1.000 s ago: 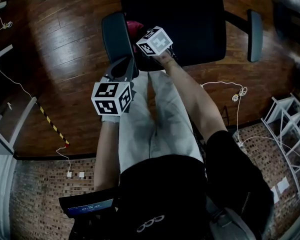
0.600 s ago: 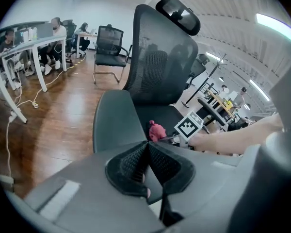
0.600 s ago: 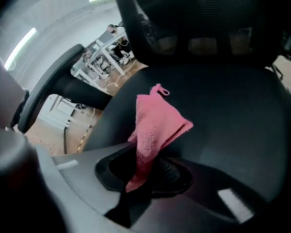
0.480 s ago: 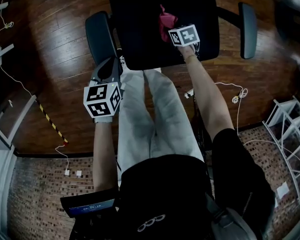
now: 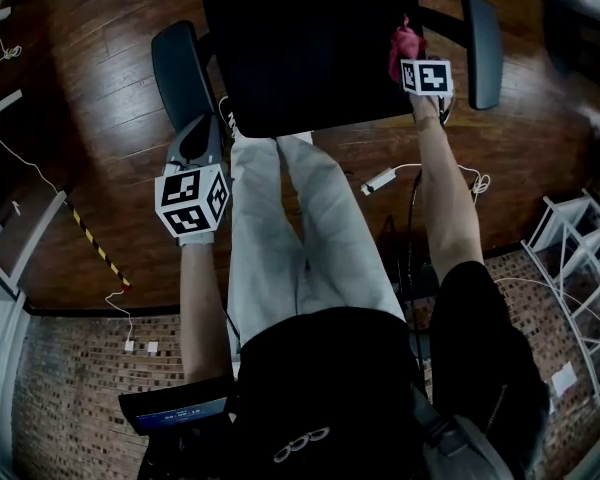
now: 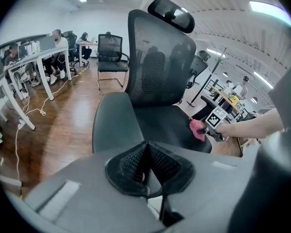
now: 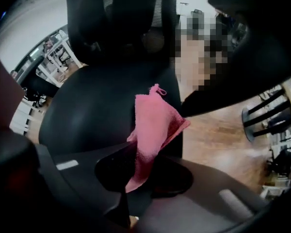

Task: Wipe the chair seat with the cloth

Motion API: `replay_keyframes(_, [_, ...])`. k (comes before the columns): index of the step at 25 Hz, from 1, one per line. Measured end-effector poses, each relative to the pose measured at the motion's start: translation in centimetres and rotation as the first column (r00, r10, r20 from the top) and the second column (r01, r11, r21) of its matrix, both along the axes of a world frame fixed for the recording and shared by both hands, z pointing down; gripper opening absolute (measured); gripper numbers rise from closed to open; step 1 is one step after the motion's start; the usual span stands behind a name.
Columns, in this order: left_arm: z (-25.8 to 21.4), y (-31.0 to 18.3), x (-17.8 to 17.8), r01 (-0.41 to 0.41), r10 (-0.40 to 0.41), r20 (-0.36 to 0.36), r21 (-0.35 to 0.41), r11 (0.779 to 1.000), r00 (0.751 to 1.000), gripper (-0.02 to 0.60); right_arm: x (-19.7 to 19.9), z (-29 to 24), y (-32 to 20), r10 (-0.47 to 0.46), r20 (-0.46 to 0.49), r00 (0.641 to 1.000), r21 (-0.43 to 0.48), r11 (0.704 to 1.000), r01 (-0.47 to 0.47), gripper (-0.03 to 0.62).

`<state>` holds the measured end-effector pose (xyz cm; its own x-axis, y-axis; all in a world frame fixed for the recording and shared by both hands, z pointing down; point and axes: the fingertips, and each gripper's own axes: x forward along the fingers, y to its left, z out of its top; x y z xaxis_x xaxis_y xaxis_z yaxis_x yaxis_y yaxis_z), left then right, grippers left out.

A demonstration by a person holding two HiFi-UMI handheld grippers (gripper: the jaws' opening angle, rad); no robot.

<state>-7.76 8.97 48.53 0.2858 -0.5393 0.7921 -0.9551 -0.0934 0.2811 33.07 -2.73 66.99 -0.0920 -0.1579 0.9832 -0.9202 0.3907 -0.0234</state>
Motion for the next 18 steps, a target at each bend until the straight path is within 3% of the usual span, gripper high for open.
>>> replay_keyframes(6, [0.0,0.5,0.7,-0.005,0.005,-0.05,0.009,1.0,0.999,-0.006,4.7,-2.4,0.1,0.116,-0.166,0.979,0.071,0.992,-0.105,0.064])
replay_keyframes(10, [0.1,1.6,2.6,-0.055,0.056,-0.116,0.013,0.998,0.992,-0.006,5.3,-2.6,1.4,0.124,-0.203,0.971,0.073,0.991,-0.112,0.064])
replay_keyframes(14, [-0.1,1.7,3.2,-0.059,0.064,-0.146,0.036,0.998,0.987,-0.006,0.3,-0.4,3.4,0.029,-0.16,0.987,0.009,1.0,-0.028,0.064])
replay_keyframes(18, [-0.2,1.7,3.4,-0.062,0.069,-0.166,0.047,0.997,0.984,-0.006,-8.3,1.5,5.3,-0.046,-0.055,0.997,-0.042,0.998,0.044,0.064])
